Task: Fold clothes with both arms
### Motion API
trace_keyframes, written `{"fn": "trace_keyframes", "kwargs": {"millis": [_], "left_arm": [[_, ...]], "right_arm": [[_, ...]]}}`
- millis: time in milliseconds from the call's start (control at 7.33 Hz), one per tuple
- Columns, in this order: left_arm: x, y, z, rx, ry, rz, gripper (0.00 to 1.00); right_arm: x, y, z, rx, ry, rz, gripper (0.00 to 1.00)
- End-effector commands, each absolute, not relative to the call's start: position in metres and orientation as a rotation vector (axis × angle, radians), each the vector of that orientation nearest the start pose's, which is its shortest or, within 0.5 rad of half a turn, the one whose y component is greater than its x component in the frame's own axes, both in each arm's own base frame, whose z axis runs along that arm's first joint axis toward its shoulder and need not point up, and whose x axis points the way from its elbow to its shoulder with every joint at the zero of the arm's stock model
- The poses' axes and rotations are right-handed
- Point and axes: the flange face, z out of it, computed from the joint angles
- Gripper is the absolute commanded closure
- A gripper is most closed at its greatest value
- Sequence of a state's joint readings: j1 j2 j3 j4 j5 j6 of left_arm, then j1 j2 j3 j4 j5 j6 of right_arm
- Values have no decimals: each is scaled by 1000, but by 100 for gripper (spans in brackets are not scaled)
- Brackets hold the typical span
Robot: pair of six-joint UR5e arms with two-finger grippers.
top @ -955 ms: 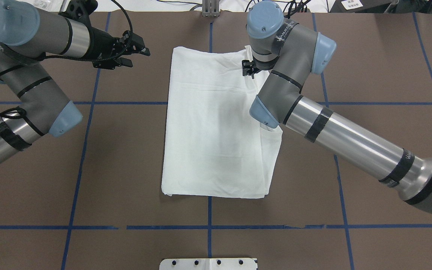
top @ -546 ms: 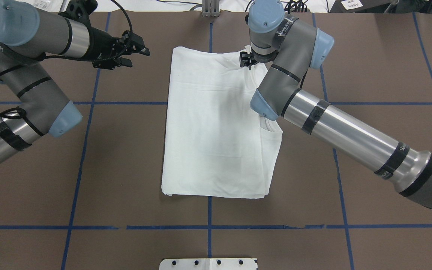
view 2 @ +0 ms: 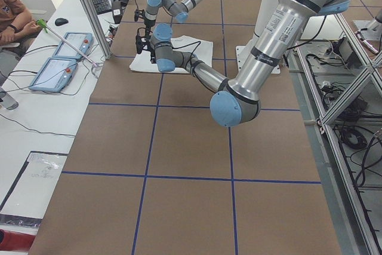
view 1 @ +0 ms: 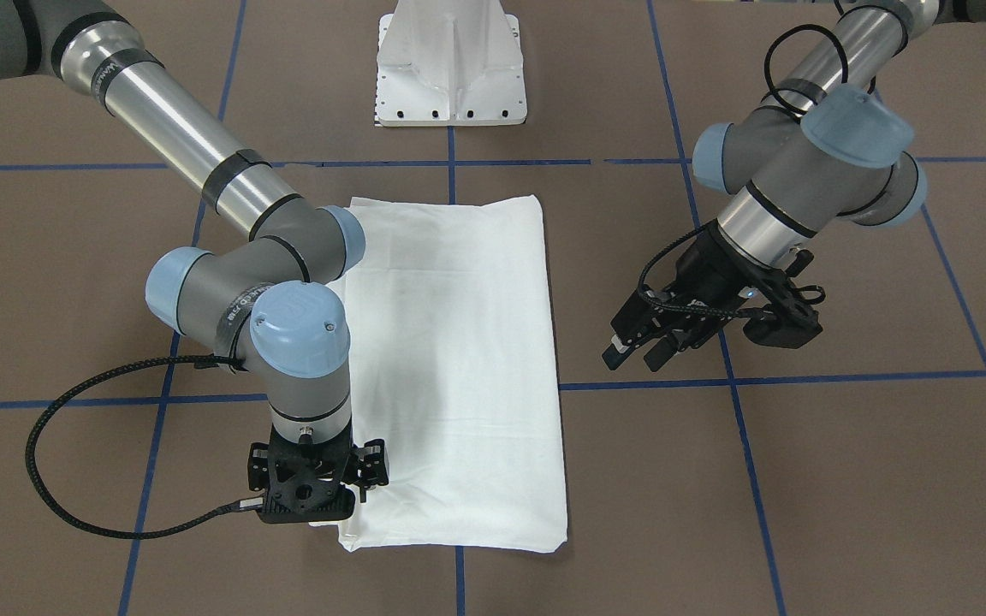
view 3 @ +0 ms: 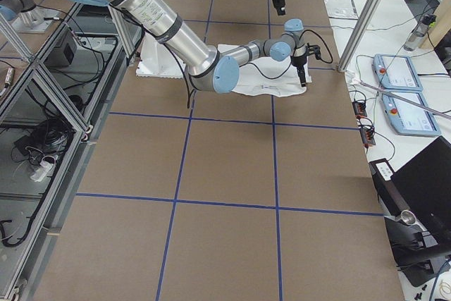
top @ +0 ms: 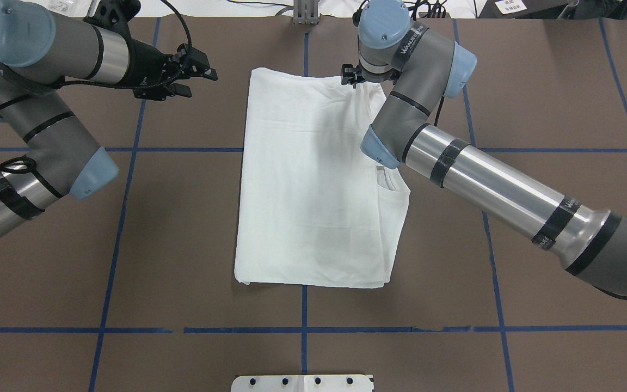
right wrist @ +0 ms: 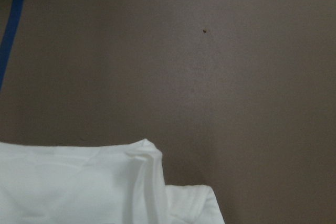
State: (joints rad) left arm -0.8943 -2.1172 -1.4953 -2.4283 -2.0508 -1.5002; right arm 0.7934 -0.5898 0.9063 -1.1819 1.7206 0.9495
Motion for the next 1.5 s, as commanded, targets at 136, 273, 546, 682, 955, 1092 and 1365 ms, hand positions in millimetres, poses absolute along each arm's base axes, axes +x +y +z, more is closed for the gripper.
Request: {"fn": "trace_keyframes", "kwargs": {"millis": [136, 273, 546, 682, 955, 1092, 1365], "left_arm": [[356, -583, 270, 247, 1349, -372, 24], [356, -583, 270, 247, 1349, -372, 24], [355, -582, 269, 248, 1352, -369, 24], [356, -582, 269, 247, 1350, -370, 24], [356, -582, 269, 246, 1351, -369, 24], [355, -582, 266, 249, 1354, -368, 24], [355, -580, 264, 247, 1359, -362, 24]], "right_arm": [[-511, -714, 304, 354, -592, 121, 0], [-484, -731, 318, 368, -563, 84, 0], [-440, -748, 356, 343, -537, 70, 0], [-437, -750, 344, 348, -557, 83, 0], [-423, -730, 320, 308, -672, 198, 0], [-408, -706, 317, 281, -741, 306, 0], [-399, -622, 315, 144, -870, 473, 0]]}}
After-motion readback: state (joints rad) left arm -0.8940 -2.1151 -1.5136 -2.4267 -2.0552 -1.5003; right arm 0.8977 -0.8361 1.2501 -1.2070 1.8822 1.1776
